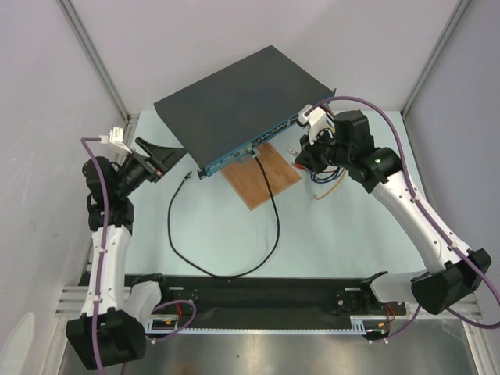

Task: Insert the plug into the switch port

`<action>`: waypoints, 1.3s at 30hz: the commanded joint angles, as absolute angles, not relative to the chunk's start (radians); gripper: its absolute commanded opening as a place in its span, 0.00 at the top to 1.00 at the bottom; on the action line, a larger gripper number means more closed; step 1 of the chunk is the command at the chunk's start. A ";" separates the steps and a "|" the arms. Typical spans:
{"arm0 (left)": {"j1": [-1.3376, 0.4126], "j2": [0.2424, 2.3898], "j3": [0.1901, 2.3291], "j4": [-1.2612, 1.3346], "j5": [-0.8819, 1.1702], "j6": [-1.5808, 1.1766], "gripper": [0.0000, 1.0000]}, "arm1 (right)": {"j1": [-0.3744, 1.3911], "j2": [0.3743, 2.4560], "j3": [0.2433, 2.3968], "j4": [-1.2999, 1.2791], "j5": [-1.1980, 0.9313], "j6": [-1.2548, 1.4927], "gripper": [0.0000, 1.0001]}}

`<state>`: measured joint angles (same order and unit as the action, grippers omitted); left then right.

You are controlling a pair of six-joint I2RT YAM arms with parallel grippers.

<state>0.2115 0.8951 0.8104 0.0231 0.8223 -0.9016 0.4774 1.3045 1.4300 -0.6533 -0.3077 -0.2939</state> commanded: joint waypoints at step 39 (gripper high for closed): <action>0.115 1.184 0.853 0.367 0.841 -1.097 1.00 | 0.523 1.493 1.733 -0.764 -0.279 -0.149 1.00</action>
